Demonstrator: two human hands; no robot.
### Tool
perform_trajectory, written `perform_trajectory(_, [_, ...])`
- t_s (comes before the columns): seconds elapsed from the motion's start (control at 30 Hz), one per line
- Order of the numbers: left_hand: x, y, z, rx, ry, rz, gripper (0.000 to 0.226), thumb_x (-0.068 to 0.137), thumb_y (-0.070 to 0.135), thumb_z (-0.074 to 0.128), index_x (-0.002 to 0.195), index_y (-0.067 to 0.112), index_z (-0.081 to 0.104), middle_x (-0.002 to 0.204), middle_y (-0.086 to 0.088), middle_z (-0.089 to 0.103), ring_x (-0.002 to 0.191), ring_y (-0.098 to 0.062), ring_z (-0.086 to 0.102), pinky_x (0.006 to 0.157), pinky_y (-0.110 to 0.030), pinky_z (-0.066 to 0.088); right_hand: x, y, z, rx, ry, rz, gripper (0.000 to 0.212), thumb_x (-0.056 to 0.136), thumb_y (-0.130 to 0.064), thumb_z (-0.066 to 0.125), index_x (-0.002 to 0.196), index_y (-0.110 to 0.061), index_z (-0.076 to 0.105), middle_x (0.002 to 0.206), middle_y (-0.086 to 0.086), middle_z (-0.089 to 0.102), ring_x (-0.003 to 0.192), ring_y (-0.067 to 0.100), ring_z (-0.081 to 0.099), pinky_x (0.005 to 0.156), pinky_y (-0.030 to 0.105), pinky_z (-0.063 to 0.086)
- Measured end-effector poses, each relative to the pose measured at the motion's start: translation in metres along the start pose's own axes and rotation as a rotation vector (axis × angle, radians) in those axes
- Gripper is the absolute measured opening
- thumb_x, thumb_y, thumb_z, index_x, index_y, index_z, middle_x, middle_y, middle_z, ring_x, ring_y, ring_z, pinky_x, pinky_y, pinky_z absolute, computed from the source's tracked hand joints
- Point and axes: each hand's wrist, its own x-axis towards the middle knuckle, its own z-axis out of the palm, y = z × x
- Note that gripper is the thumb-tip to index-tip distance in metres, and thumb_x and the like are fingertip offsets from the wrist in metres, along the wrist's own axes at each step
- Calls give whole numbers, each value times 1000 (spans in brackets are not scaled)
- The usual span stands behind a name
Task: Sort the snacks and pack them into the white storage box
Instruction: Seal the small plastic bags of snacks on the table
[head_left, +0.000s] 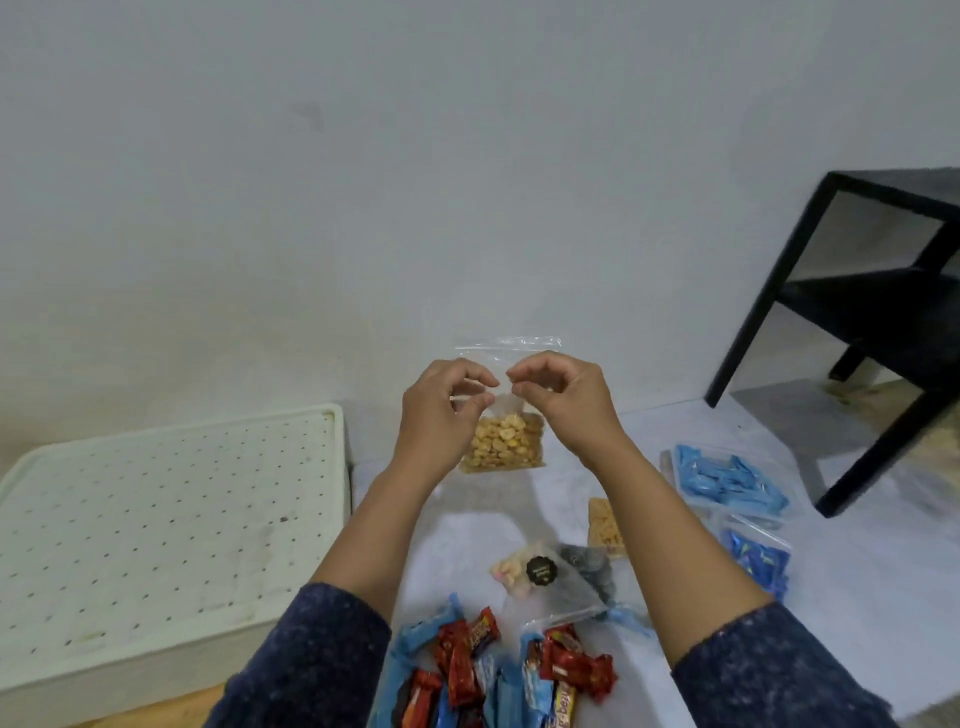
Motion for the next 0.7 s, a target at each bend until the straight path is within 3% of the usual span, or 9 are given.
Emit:
perform_trajectory(0.17, [25, -66, 44, 119, 25, -143, 25, 81, -1, 64, 92, 22, 64, 98, 3, 58, 81, 2, 56, 70, 0, 41, 45, 74, 9, -82, -86, 122, 25, 78, 2, 66, 72, -22, 69, 80, -8, 68, 86, 16, 65, 80, 23, 52])
perform_trajectory(0.33, [44, -135, 88, 269, 48, -320, 28, 78, -7, 60, 93, 15, 66, 95, -4, 55, 74, -6, 54, 67, 1, 37, 87, 150, 21, -152, -227, 247, 19, 80, 4, 64, 81, -13, 72, 82, -2, 69, 81, 12, 62, 70, 9, 48])
perform_trajectory(0.5, [62, -173, 110, 434, 23, -401, 30, 81, -9, 52, 99, 11, 66, 95, -5, 47, 76, -11, 50, 61, 1, 35, 120, 196, 28, -313, -356, 180, 17, 83, -4, 64, 95, -11, 75, 99, 5, 74, 88, 12, 64, 84, 21, 46])
perform_trajectory(0.6, [66, -179, 112, 470, 46, -405, 32, 85, -5, 52, 108, 14, 64, 105, -5, 48, 85, -10, 49, 74, -12, 40, 127, 207, 28, -342, -370, 180, 25, 86, -3, 57, 103, -12, 73, 107, 2, 72, 95, 14, 63, 87, 18, 45])
perform_trajectory(0.7, [62, -176, 110, 431, 69, -421, 40, 85, -1, 57, 121, 16, 58, 125, -9, 43, 106, -14, 50, 90, -9, 34, 129, 210, 19, -337, -367, 193, 34, 85, -2, 52, 110, -17, 69, 116, 0, 67, 94, 13, 61, 93, 26, 49])
